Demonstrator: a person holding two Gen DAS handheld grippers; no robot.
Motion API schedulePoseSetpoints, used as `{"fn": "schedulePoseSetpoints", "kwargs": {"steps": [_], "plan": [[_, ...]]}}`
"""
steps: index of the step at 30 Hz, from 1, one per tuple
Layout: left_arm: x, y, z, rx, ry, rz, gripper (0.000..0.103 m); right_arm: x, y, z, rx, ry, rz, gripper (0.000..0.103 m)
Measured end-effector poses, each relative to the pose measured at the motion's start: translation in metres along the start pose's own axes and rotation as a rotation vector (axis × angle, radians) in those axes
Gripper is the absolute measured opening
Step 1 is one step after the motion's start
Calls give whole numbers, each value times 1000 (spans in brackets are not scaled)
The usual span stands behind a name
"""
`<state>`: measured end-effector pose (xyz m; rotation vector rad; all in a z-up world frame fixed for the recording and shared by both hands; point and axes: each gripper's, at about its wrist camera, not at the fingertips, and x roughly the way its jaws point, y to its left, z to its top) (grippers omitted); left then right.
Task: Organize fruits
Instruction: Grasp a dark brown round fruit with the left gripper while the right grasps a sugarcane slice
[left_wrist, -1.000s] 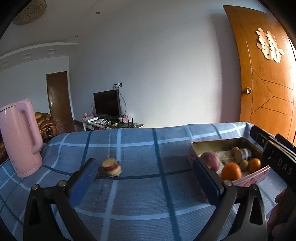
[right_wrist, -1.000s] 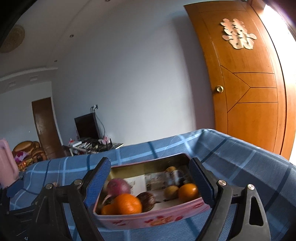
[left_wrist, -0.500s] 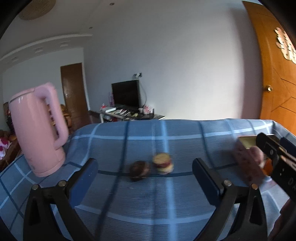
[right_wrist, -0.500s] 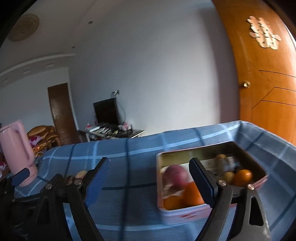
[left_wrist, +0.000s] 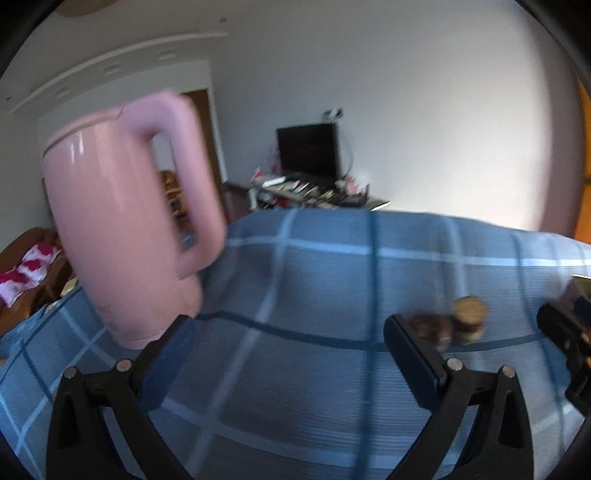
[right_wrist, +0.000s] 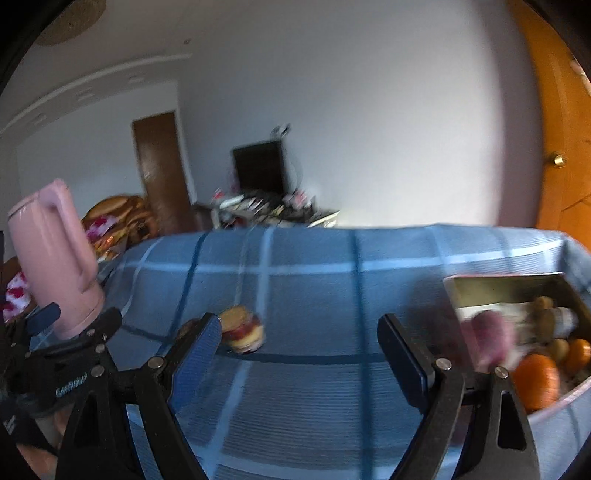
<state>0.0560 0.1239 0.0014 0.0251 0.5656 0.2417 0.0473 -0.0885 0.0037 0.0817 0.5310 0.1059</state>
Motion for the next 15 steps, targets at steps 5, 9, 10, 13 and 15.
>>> {"fn": "schedulePoseSetpoints", "kwargs": {"steps": [5, 9, 10, 13, 15], "plan": [[11, 14, 2, -15, 32, 8, 103, 48, 17, 3, -28, 184, 72, 67], [12, 5, 3, 47, 23, 11, 103, 82, 29, 5, -50, 287, 93, 57], [12, 3, 3, 59, 25, 9, 103, 89, 32, 6, -54, 303, 88, 55], [16, 1, 4, 68, 54, -21, 103, 104, 40, 6, -58, 340, 95, 47], [19, 2, 4, 59, 73, -41, 103, 110, 44, 5, -54, 357, 95, 43]]}}
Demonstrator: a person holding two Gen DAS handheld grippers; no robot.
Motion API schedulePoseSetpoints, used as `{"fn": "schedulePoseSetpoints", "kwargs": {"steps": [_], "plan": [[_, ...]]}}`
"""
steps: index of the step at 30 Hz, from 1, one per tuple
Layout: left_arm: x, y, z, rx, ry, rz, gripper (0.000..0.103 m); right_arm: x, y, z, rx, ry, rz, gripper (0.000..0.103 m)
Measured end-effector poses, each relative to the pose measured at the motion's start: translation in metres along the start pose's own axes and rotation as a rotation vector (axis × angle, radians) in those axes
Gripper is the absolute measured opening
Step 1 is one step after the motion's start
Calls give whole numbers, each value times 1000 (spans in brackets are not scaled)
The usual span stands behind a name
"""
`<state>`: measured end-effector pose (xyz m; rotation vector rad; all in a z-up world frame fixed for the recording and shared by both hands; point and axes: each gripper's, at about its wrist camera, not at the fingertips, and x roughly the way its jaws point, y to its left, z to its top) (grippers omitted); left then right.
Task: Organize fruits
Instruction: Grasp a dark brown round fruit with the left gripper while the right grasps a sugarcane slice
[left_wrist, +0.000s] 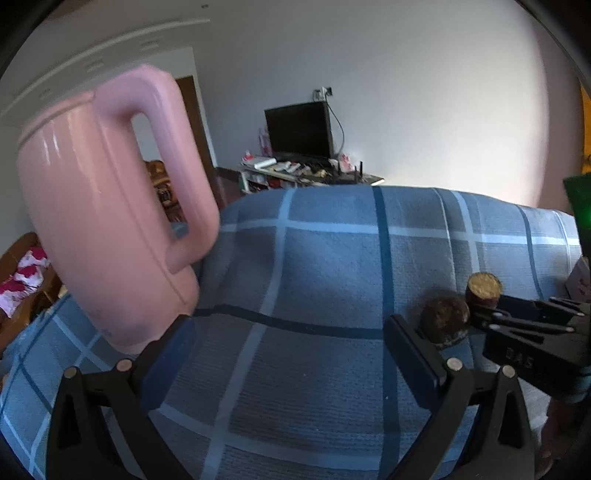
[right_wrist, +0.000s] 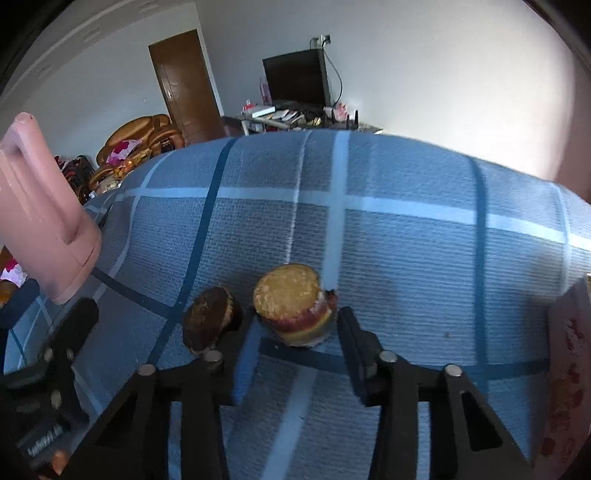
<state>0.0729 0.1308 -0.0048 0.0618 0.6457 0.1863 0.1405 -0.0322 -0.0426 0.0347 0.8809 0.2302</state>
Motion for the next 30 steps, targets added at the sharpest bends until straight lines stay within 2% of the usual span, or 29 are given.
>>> {"fn": "schedulePoseSetpoints", "kwargs": {"steps": [4, 7, 12, 15, 18, 20, 23, 25, 27, 30], "plan": [[4, 3, 0, -7, 8, -27, 103, -5, -6, 0, 26, -15, 1, 42], [4, -1, -1, 18, 5, -53, 103, -25, -20, -8, 88, -90, 15, 42], [-2, -8, -1, 11, -10, -170, 103, -76, -30, -33, 95, -256, -6, 42], [-2, -20, -2, 2, -7, -242, 103, -98, -33, -48, 72, -310, -27, 42], [4, -42, 0, 0, 48, -297, 100, -117, -35, -60, 59, -344, -51, 42], [8, -60, 3, 45, 72, -307, 96, -124, -40, -65, 57, -357, -61, 42], [24, -84, 10, 104, 109, -253, 84, -127, -47, -66, 71, -367, -69, 42], [40, -92, 13, 95, 173, -241, 61, -126, -50, -66, 88, -360, -61, 42], [58, -94, 14, 52, 258, -278, 53, -122, -53, -66, 103, -347, -49, 42], [61, -96, 18, 51, 246, -273, 48, -119, -56, -66, 111, -331, -39, 42]]}}
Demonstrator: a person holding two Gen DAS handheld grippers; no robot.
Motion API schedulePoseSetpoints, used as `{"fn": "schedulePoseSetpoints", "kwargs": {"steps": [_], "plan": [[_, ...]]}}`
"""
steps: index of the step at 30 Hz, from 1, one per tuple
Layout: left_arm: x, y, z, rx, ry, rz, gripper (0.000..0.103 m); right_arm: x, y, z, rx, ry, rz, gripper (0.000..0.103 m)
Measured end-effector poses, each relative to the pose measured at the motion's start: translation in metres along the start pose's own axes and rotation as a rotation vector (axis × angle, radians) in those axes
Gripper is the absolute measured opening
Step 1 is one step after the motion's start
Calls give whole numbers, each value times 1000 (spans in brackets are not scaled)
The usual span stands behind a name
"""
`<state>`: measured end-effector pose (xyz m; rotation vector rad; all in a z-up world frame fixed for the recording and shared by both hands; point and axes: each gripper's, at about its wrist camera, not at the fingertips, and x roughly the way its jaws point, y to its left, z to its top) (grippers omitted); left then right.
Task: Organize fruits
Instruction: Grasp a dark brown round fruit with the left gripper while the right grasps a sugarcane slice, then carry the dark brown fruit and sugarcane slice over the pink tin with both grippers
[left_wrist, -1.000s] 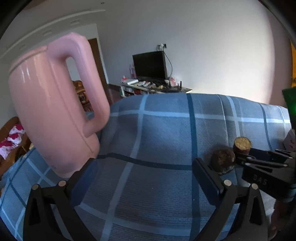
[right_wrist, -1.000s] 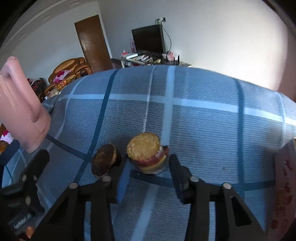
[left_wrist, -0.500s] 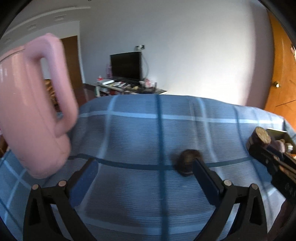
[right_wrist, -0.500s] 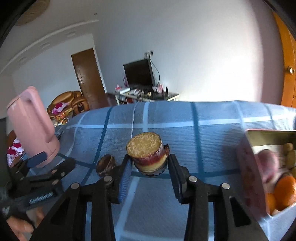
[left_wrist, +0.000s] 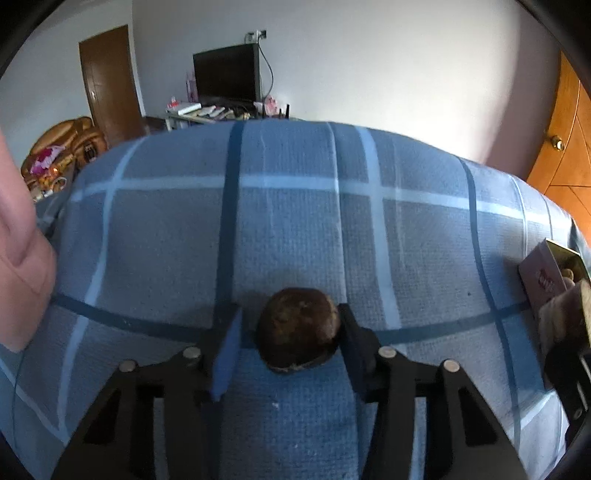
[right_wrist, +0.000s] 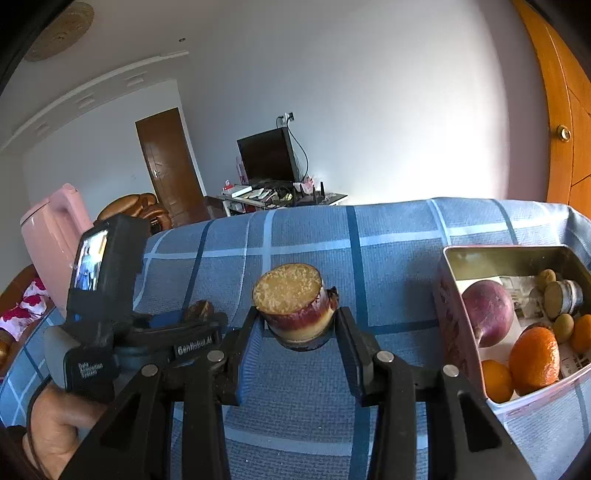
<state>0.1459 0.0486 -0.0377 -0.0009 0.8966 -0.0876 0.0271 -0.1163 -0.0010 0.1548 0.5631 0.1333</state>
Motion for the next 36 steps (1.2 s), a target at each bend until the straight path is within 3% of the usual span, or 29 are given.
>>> {"fn": "schedulePoseSetpoints", "kwargs": {"steps": [1, 7, 11, 17, 36], "plan": [[2, -2, 1, 8, 8, -9, 43, 1, 1, 0, 0, 7, 1, 42], [-8, 8, -2, -29, -29, -25, 43, 4, 0, 1, 8, 15, -5, 42], [-38, 13, -12, -45, -174, 42, 43, 3, 4, 1, -7, -15, -18, 42], [-72, 11, -25, -20, -306, 147, 43, -8, 20, 0, -77, -88, -45, 42], [-114, 2, -75, -64, -379, 166, 43, -35, 31, -14, -161, -168, -88, 42]]}}
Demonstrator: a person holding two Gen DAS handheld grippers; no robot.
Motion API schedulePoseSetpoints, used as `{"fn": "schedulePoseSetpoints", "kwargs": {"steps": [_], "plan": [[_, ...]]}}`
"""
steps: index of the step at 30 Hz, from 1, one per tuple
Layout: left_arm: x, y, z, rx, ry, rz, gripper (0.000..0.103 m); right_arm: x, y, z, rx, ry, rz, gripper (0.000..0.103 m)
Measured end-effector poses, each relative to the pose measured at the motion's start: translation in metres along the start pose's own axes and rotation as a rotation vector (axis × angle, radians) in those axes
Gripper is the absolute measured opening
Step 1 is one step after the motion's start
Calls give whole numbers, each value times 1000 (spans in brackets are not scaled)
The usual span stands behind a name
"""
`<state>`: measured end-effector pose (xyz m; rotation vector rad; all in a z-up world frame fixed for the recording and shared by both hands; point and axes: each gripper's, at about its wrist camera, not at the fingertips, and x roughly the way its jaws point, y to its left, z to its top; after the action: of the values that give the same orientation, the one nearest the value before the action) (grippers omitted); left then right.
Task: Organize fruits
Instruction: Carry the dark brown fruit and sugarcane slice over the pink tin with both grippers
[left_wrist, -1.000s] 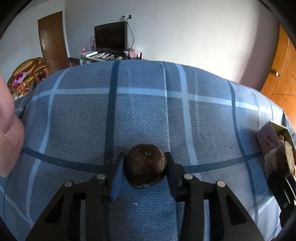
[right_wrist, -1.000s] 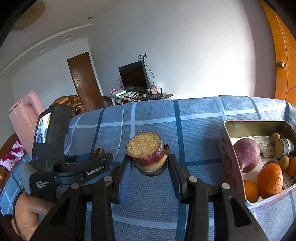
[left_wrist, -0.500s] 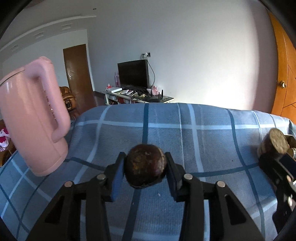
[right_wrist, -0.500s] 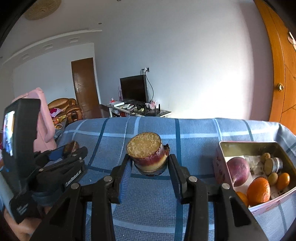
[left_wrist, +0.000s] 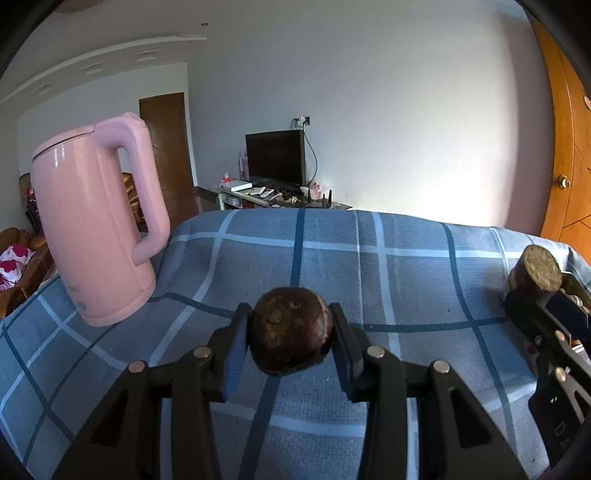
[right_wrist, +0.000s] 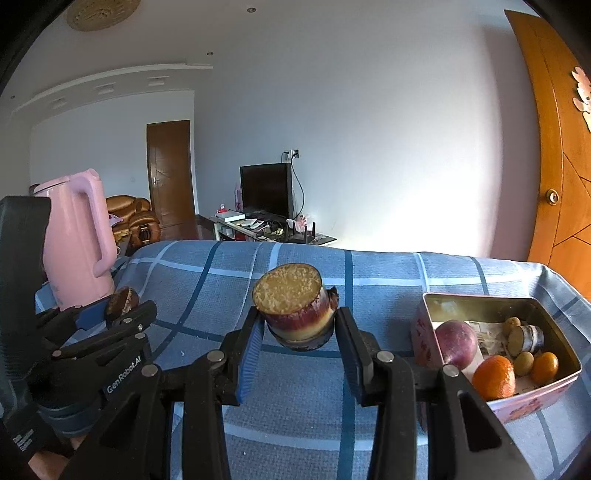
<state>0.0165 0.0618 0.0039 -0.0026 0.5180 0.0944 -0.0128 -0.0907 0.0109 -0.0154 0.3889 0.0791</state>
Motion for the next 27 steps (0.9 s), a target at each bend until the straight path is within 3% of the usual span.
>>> {"fn": "schedulePoseSetpoints", "kwargs": {"steps": [27], "plan": [[-26, -14, -13, -2, -21, -13, 43, -27, -16, -7, 2, 1, -8, 42]]}}
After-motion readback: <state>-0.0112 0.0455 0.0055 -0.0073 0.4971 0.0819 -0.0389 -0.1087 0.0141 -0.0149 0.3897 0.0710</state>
